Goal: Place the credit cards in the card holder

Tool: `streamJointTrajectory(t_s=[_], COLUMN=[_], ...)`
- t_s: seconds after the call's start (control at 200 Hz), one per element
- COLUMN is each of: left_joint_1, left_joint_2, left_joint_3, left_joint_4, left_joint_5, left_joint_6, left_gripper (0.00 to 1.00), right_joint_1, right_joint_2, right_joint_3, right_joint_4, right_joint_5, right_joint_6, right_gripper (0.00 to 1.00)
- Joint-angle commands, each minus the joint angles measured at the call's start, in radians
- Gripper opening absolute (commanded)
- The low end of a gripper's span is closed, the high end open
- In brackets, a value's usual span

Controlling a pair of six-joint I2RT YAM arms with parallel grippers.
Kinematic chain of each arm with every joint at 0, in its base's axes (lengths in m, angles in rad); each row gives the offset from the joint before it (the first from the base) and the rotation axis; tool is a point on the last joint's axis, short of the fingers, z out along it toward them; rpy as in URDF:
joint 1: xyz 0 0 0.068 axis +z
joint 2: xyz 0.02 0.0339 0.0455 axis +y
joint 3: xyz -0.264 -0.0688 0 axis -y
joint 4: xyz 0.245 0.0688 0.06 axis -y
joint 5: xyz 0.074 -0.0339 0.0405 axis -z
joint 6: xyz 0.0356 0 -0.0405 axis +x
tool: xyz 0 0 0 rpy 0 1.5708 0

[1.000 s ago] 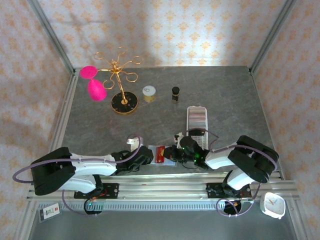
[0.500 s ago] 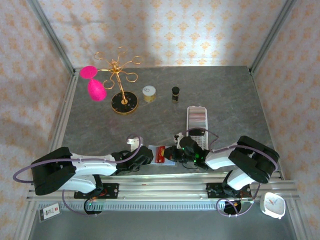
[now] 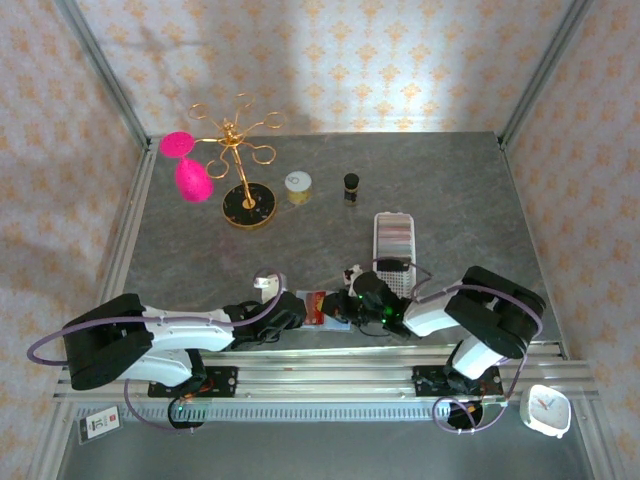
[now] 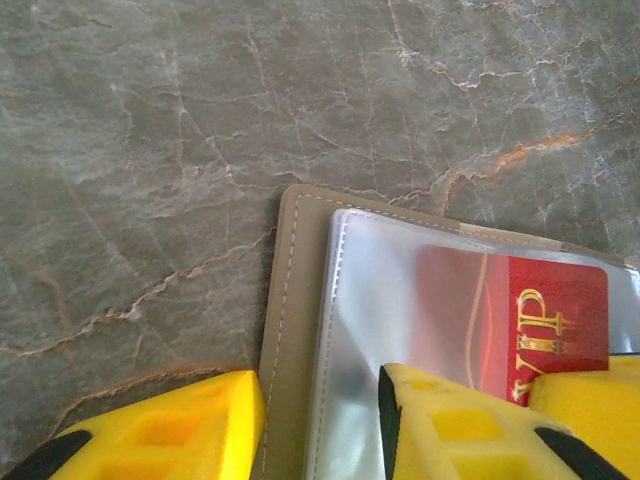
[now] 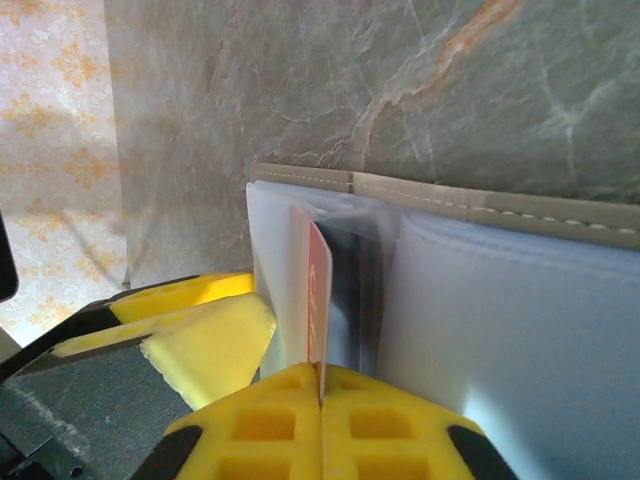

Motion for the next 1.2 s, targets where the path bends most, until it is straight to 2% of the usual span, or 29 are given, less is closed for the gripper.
streamJointTrajectory(t_s=[0.0,0.195,0.26,0.32,0.545,0.796,0.941,1.096,1.191], left_joint_1=[0.008,0.008,0.008,0.008,0.008,0.008,0.007,0.006,0.007], left_joint_2=[0.044,0.033,0.031,0.029,0.026,0.004,0.003,0.006,0.018], left_joint_3=[-0.049,-0.059,-0.059,-0.06,-0.07,-0.106,-0.122,-0.132,-0.126], left_joint_4=[-0.056,-0.052,-0.054,-0.05,-0.027,0.049,0.076,0.087,0.076], left_joint_5=[0.059,0.058,0.06,0.061,0.071,0.112,0.129,0.134,0.121], left_joint_6=[-0.003,-0.005,-0.004,-0.005,-0.007,0.009,0.006,0.003,0.001], left_gripper=[0.37,0.37,0.37,0.36,0.36,0.38,0.39,0.39,0.38], right_joint_1=[0.013,0.013,0.012,0.013,0.02,0.095,0.122,0.133,0.133], right_joint_2=[-0.024,-0.143,-0.167,-0.176,-0.124,-0.006,0.038,0.018,-0.008], right_joint_3=[0.036,0.078,0.093,0.104,0.119,0.233,0.28,0.301,0.301], right_joint_4=[-0.114,-0.375,-0.444,-0.494,-0.49,-0.561,-0.566,-0.571,-0.585], right_joint_5=[0.053,0.159,0.18,0.202,0.189,0.246,0.25,0.288,0.307], right_joint_6=[-0.034,-0.127,-0.161,-0.181,-0.18,-0.197,-0.196,-0.194,-0.194], right_gripper=[0.21,0.39,0.4,0.38,0.16,0.05,0.04,0.04,0.1])
